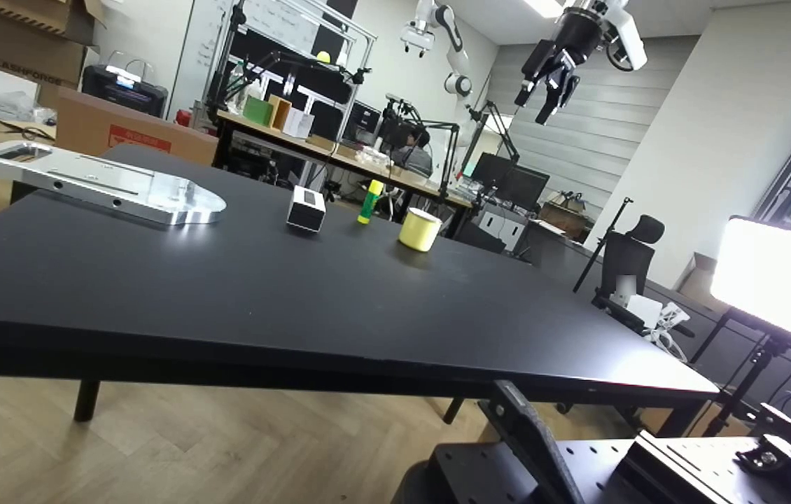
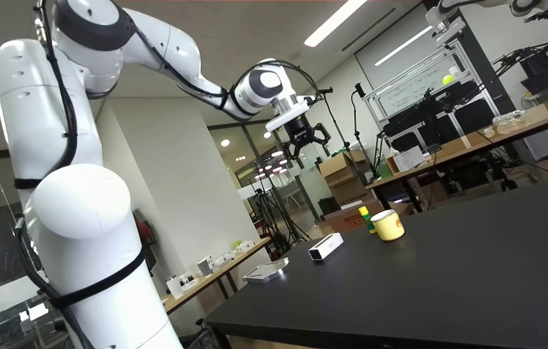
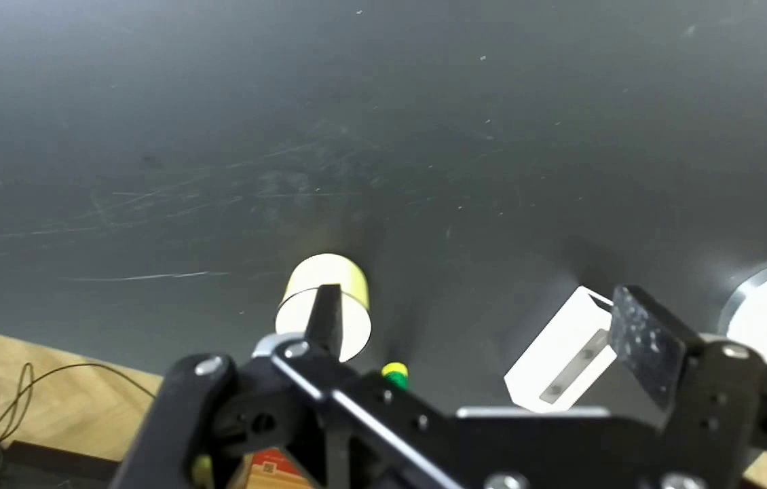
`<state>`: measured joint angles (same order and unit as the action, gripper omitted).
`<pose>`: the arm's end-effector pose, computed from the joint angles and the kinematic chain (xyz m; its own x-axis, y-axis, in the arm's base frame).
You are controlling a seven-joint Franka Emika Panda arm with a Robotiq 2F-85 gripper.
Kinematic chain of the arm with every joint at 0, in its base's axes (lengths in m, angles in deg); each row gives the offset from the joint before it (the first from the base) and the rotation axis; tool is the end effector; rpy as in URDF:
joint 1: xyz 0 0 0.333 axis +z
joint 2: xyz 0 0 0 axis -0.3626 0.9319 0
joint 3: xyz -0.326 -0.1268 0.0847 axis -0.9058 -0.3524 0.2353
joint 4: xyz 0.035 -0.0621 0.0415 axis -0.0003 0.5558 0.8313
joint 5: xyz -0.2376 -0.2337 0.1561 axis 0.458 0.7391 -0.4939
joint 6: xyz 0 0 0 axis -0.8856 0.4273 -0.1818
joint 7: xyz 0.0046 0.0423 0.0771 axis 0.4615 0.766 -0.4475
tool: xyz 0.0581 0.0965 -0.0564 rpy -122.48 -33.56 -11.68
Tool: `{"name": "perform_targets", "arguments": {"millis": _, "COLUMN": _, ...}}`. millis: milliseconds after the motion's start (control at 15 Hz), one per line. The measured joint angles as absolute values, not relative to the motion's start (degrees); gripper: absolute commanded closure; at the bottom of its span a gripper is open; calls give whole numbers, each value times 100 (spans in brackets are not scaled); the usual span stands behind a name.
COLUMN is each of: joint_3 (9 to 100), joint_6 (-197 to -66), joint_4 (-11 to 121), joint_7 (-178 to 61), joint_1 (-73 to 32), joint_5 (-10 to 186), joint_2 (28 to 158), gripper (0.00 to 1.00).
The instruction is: Put the glue inside the mug
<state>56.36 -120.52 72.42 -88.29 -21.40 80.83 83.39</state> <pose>0.5840 -0.0213 0.4752 0.9318 0.3400 0.1271 0.3436 -0.9391 -0.0074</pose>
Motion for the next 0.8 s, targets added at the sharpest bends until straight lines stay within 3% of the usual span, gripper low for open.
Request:
{"name": "perform_targets", "arguments": {"millis": 267, "joint_3": 5563, "joint_6": -11669, "joint_4": 6350, "joint_7": -8802, "joint_1": -2371, "joint_5": 8254, "joint_2": 8833, "gripper": 0}}
{"name": "perform_targets", "arguments": {"millis": 800, "joint_3": 5602, "joint_6": -11653, "joint_4": 6295, "joint_7": -8814, "joint_1": -2375, "joint_5": 8272, "joint_2": 8884, "gripper": 0}}
